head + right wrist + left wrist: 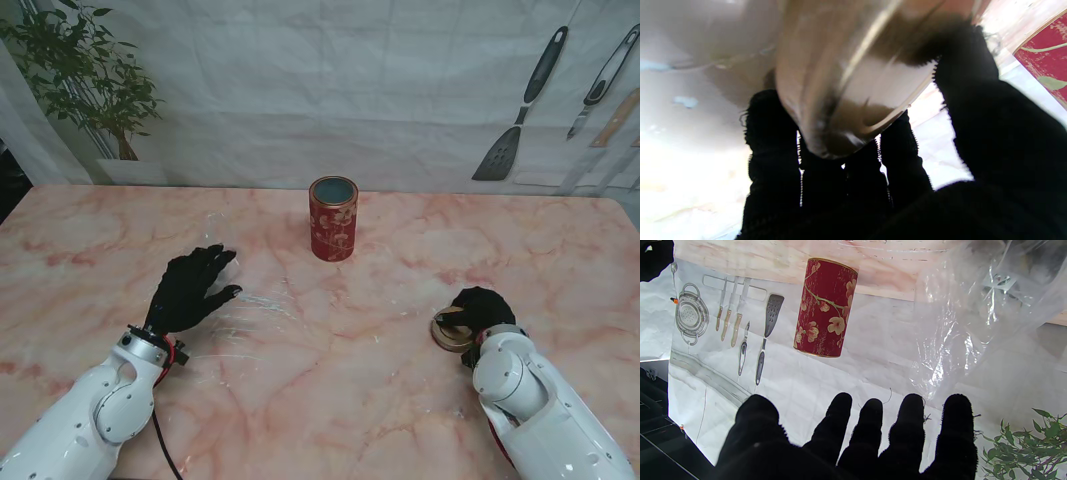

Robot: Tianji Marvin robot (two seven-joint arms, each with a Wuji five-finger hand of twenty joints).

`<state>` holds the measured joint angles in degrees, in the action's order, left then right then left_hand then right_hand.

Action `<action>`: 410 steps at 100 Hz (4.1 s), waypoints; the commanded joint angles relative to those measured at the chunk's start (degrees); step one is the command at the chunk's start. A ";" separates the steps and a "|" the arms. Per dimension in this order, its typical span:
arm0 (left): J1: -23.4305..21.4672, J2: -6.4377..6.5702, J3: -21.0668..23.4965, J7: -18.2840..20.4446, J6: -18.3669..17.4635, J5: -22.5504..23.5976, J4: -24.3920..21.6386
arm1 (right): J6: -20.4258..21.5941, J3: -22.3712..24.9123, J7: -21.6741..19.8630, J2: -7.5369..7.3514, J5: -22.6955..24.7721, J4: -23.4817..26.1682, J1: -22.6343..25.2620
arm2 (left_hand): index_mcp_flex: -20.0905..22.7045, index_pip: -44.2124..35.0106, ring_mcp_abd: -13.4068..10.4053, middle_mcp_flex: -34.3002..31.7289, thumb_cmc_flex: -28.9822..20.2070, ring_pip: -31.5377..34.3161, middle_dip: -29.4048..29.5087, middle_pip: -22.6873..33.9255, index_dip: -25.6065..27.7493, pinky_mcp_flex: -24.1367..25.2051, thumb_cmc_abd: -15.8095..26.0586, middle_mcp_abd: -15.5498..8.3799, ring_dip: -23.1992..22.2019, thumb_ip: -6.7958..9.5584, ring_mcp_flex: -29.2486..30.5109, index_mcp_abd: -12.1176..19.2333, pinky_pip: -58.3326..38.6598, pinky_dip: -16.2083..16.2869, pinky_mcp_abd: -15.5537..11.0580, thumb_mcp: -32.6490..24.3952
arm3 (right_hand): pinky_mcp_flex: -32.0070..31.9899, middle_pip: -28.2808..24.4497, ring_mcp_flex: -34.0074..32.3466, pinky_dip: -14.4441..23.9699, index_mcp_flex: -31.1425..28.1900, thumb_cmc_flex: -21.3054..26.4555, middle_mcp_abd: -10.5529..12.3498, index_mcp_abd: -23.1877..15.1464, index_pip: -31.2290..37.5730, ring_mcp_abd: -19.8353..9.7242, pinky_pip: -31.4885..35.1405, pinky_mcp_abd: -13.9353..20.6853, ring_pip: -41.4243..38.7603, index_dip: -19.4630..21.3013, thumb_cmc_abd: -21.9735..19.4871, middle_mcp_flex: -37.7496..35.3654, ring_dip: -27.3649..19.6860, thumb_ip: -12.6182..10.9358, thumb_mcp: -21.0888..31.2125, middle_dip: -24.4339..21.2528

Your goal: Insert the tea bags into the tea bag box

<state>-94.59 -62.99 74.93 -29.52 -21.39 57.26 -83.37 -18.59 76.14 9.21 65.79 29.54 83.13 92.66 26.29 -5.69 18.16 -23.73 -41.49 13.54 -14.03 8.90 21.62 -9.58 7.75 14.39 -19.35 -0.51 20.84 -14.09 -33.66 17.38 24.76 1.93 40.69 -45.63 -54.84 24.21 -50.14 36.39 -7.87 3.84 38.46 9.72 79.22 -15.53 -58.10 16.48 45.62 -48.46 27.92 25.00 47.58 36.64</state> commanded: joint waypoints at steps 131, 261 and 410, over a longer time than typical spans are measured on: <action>0.60 0.11 -0.12 1.94 -0.76 -0.08 -0.83 | 0.35 -0.84 7.58 2.56 -1.33 0.15 -4.65 | 0.61 0.08 -0.19 -0.70 -1.28 0.91 0.30 0.44 0.41 -1.26 0.26 1.80 -0.51 -1.92 1.42 -1.19 -3.20 1.69 -1.23 0.59 | 9.81 1.31 -1.67 1.33 -10.46 25.34 3.35 -3.19 3.40 -0.42 4.10 5.83 1.58 3.55 -4.87 -4.18 2.91 -7.26 21.93 0.01; 0.96 0.47 -1.16 4.51 -0.69 0.03 -1.18 | 1.97 -4.96 16.65 9.51 -26.82 -6.51 -18.08 | 0.56 -0.09 -0.21 -0.78 -0.81 1.11 0.27 0.51 0.60 -4.67 0.28 1.07 -0.71 -1.92 2.02 -0.43 -9.07 4.32 1.16 0.60 | 13.64 0.75 -3.34 5.89 -9.63 21.88 1.32 -1.98 8.85 2.35 7.93 7.68 -1.28 -5.51 -0.75 -4.68 -1.00 -8.43 23.77 0.60; -0.72 1.08 0.49 8.17 -0.54 0.93 -2.94 | 10.94 -13.31 26.26 17.94 -47.85 -20.99 -35.70 | 0.69 -0.38 0.14 -0.72 -0.47 1.08 0.25 0.40 0.82 -4.63 0.06 0.29 -0.95 -1.92 1.95 0.12 -9.50 4.44 0.67 0.58 | 13.69 -0.59 -2.90 6.27 -9.96 22.50 0.17 -1.03 9.75 3.21 10.67 8.05 -3.54 -5.68 -1.98 -4.32 -0.84 -8.19 23.12 0.73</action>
<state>-94.98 -62.08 75.25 -22.24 -22.21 58.11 -85.73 -8.62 63.16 35.70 82.65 -17.90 62.64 57.94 26.30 -5.71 18.16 -23.74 -41.51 14.38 -14.03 9.21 21.85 -14.24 7.75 14.66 -19.73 -0.50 22.27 -14.36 -41.35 20.79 25.18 1.93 50.54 -43.40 -57.10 28.71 -57.82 53.50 -13.33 2.58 43.38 9.90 85.05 -11.98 -59.58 10.08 48.32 -51.98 27.04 22.97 63.07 36.66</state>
